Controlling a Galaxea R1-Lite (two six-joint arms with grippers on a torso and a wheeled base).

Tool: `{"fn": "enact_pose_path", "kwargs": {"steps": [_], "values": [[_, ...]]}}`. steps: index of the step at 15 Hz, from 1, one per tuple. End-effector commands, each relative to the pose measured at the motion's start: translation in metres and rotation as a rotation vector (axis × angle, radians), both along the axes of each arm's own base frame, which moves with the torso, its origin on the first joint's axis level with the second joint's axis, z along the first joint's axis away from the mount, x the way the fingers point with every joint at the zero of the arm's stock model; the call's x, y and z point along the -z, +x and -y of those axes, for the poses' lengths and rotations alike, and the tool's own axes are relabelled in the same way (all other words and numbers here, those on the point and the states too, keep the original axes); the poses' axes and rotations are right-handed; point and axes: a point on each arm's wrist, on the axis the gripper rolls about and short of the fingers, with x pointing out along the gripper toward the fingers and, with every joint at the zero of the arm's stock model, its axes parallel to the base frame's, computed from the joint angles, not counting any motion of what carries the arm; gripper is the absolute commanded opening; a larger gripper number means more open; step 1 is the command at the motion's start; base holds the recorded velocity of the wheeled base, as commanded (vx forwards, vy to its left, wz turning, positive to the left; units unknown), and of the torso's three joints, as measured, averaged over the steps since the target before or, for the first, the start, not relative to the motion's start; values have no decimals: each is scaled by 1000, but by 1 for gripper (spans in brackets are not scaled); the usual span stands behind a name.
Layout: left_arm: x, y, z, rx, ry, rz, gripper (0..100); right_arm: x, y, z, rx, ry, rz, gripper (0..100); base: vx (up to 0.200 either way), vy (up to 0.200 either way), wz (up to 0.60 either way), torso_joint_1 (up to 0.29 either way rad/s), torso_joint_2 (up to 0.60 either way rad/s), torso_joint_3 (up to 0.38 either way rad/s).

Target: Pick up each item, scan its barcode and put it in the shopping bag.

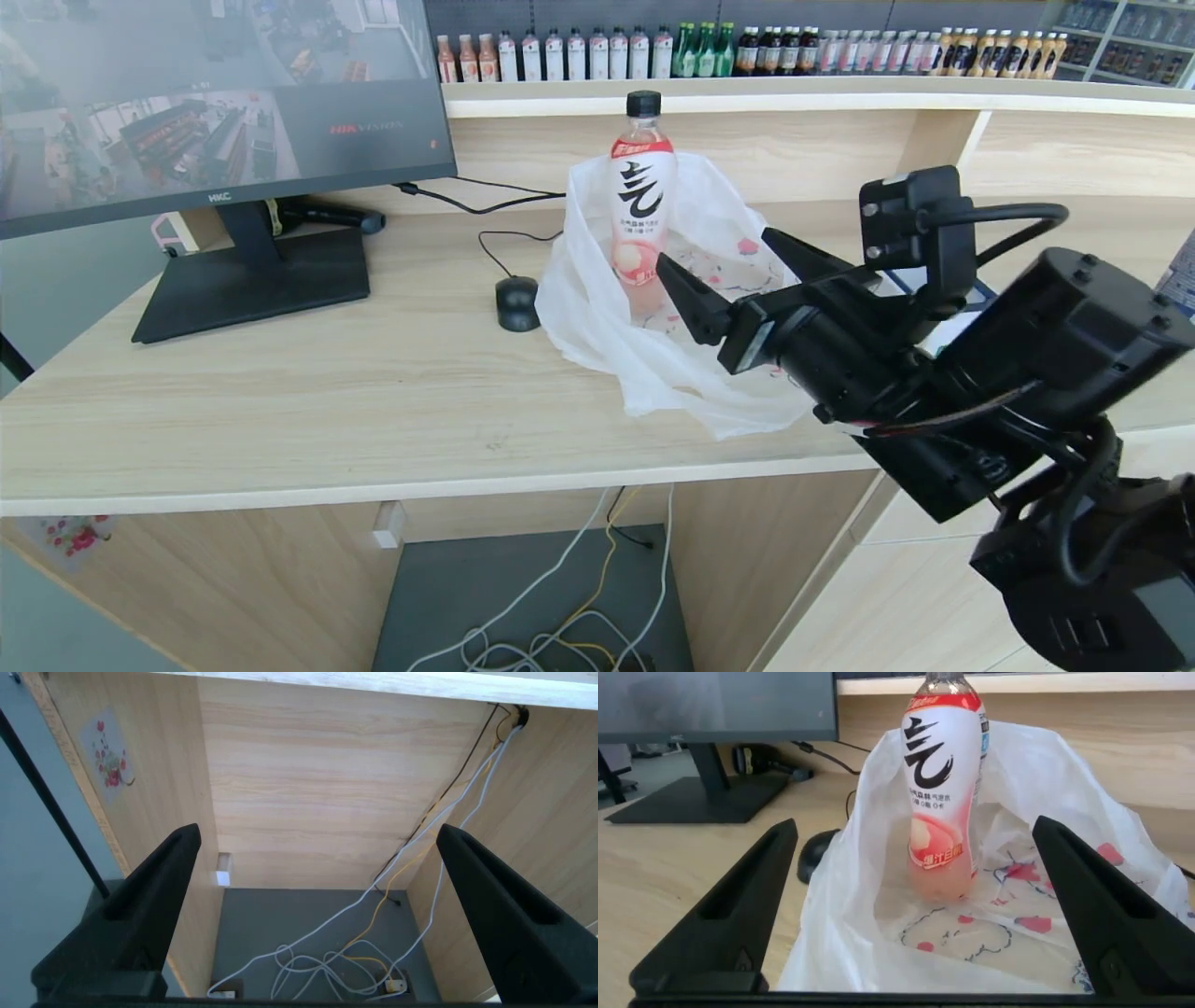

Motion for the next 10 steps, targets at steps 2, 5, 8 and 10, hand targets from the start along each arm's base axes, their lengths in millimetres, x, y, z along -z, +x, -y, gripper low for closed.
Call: {"fn": "enact_pose_path", "kwargs": {"steps": [2,5,8,10], "values": [[0,0,0,-2,-1,0,100,21,-23,20,12,22,-17,100,0,0,0,0,0,0],[0,0,0,-2,-1,0,100,32,-33,30,25,35,-36,100,0,0,0,0,0,0],[0,0,0,-2,-2,0,100,32,-41,37,23,37,-40,100,0,0,0,0,0,0],[0,0,0,-2,-2,0,100,30,-40,36,23,42,-36,100,0,0,0,0,0,0]]}}
